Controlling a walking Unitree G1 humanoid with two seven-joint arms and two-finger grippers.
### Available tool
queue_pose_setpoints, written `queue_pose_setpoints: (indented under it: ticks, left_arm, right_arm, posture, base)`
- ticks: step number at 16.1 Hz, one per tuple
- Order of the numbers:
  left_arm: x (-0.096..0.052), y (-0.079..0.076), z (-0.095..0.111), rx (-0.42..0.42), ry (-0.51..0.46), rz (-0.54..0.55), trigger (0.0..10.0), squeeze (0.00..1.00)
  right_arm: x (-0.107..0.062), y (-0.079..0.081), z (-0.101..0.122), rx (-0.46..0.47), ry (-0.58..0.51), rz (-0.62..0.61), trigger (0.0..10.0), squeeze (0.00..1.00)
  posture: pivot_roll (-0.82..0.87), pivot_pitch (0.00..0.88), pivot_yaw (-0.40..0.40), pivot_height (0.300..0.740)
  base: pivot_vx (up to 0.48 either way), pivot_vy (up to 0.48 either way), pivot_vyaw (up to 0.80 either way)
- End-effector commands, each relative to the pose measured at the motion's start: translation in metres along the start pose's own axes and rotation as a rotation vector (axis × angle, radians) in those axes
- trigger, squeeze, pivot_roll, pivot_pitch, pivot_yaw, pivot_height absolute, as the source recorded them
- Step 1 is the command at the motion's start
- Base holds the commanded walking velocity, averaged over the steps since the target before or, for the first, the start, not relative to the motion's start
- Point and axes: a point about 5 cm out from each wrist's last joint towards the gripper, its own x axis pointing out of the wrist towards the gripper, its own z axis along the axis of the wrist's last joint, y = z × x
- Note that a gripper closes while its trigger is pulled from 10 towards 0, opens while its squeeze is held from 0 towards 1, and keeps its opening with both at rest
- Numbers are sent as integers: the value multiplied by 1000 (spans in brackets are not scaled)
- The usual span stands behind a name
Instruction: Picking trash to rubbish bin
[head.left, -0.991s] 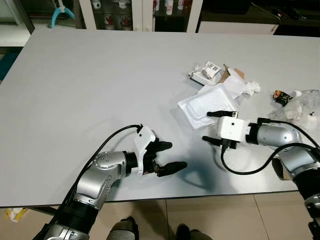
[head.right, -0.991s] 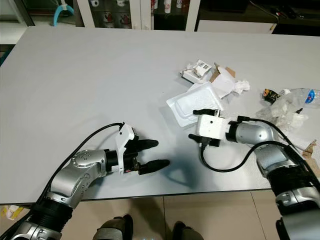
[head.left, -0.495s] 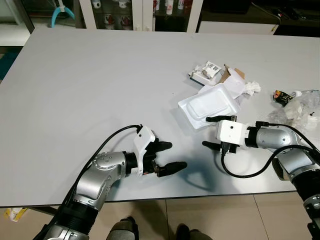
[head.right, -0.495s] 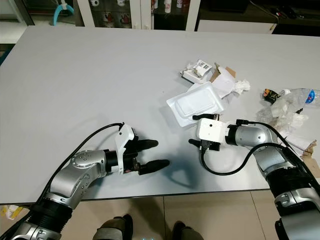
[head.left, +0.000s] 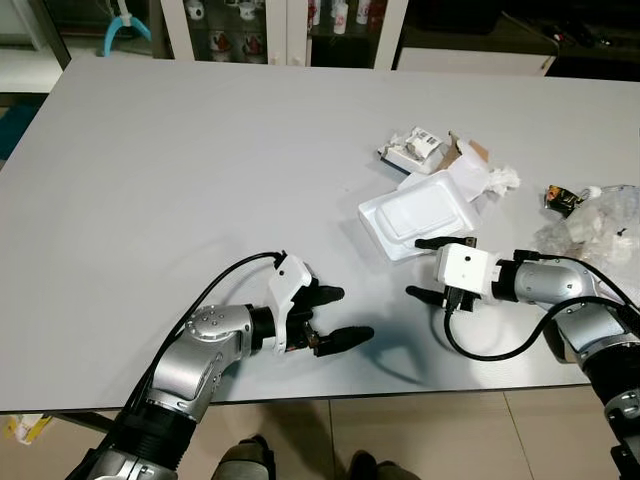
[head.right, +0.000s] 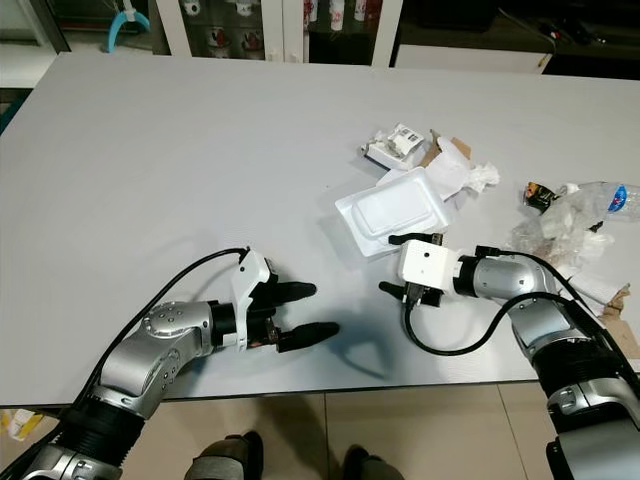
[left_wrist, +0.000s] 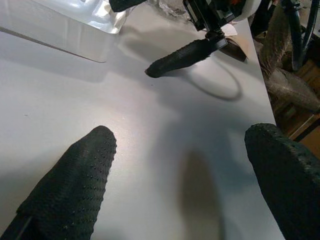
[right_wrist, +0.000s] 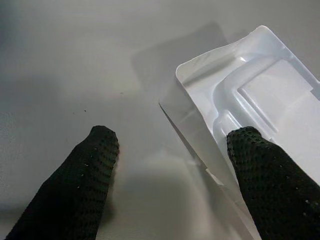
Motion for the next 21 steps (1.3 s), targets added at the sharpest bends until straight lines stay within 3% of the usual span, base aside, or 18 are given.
queue_pose_setpoints:
  ticks: [1, 3, 4, 5, 21]
  left_arm:
    - [-1, -2, -16, -43, 62, 9, 10000, 0]
    - [-1, -2, -16, -43, 65, 8, 10000, 0]
    - [0, -2, -16, -43, 64, 7, 10000, 0]
    - [0, -2, -15, -42, 64, 7, 10000, 0]
    - [-1, -2, -15, -41, 65, 5, 10000, 0]
  right_arm:
    - [6, 36, -24, 49, 110, 143, 9608, 0]
    - [10, 42, -28, 53, 132, 150, 9804, 0]
    - [12, 43, -29, 58, 136, 150, 1059, 0]
    - [15, 45, -29, 62, 138, 147, 0, 0]
    - [15, 48, -39, 96, 158, 95, 0, 0]
  posture:
    - [275, 190, -64, 740]
    - [265, 199, -56, 740]
    - [266, 199, -56, 740]
    - [268, 199, -56, 740]
    - [270, 198, -53, 740]
  base:
    - [0, 0, 0]
    - [0, 0, 0]
    - [0, 0, 0]
    - [0, 0, 0]
    - [0, 0, 0]
